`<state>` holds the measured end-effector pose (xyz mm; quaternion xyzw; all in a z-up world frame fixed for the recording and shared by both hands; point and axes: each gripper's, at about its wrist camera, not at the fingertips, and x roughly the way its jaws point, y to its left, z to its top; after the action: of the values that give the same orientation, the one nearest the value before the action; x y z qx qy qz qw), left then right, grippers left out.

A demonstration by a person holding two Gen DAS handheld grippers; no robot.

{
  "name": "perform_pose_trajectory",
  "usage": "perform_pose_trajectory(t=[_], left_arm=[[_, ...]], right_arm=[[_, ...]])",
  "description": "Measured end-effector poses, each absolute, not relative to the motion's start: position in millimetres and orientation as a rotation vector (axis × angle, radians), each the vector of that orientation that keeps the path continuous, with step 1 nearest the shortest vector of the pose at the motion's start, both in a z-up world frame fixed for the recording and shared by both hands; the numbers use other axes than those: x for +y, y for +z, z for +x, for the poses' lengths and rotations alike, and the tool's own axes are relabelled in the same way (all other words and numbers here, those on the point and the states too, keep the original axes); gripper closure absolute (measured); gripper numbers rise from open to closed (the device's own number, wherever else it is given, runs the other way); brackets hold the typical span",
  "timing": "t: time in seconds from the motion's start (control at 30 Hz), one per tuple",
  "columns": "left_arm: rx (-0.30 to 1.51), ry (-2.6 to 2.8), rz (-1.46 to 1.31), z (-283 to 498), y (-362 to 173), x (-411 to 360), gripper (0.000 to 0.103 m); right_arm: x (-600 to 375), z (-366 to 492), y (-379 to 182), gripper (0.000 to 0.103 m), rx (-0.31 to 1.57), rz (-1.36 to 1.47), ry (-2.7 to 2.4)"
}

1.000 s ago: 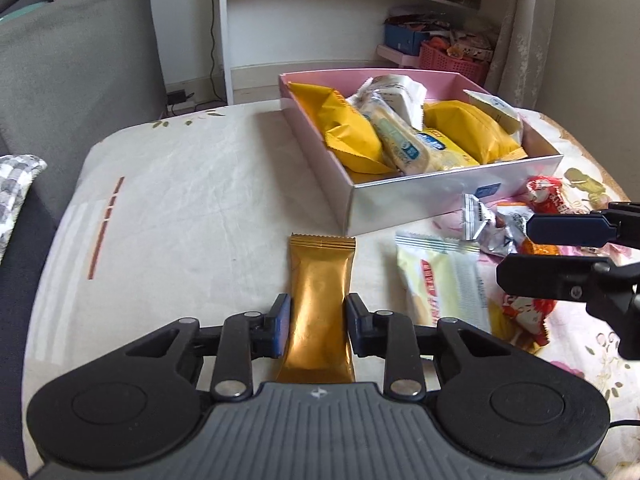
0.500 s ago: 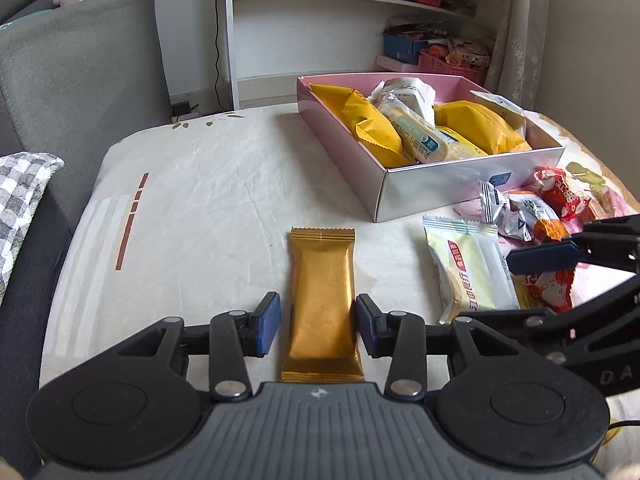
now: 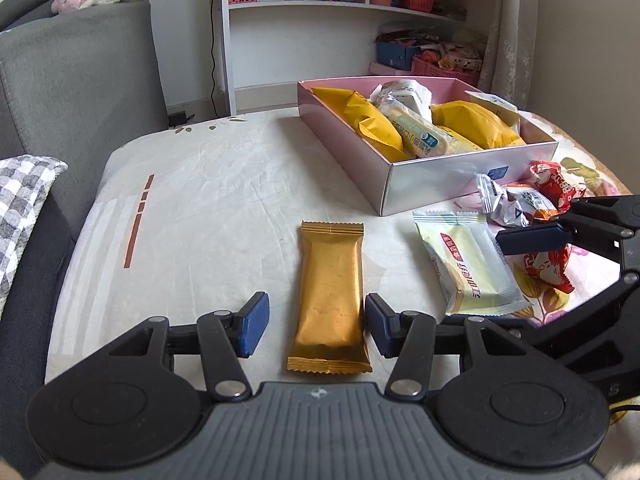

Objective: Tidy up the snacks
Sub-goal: 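Grasp white-and-yellow cream pack with the right tool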

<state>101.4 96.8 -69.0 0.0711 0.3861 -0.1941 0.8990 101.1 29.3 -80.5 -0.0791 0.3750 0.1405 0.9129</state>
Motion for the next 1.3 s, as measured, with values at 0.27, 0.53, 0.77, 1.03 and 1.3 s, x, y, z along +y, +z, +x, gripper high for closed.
perform_pose_trajectory(t=[0.27, 0.53, 0.77, 1.03, 1.3], left_arm=[[0.826, -0.375, 0.135, 107, -67, 98, 0.062], [0.846, -0.368, 0.131, 111, -65, 97, 0.062], [0.866, -0.344, 0.099, 114, -64, 100, 0.072], [0.889, -0.32, 0.049, 118, -63, 105, 0.076], [0.902, -0.299, 0.002, 121, -62, 109, 0.077]], right_arm=[[10, 101, -74, 0.034, 0.783, -0.156, 0.341], [15, 104, -73, 0.03, 0.819, -0.042, 0.403], [36, 104, -80, 0.031, 0.801, -0.149, 0.333], [48, 107, -83, 0.022, 0.822, -0.127, 0.332], [45, 115, -83, 0.022, 0.804, -0.066, 0.279]])
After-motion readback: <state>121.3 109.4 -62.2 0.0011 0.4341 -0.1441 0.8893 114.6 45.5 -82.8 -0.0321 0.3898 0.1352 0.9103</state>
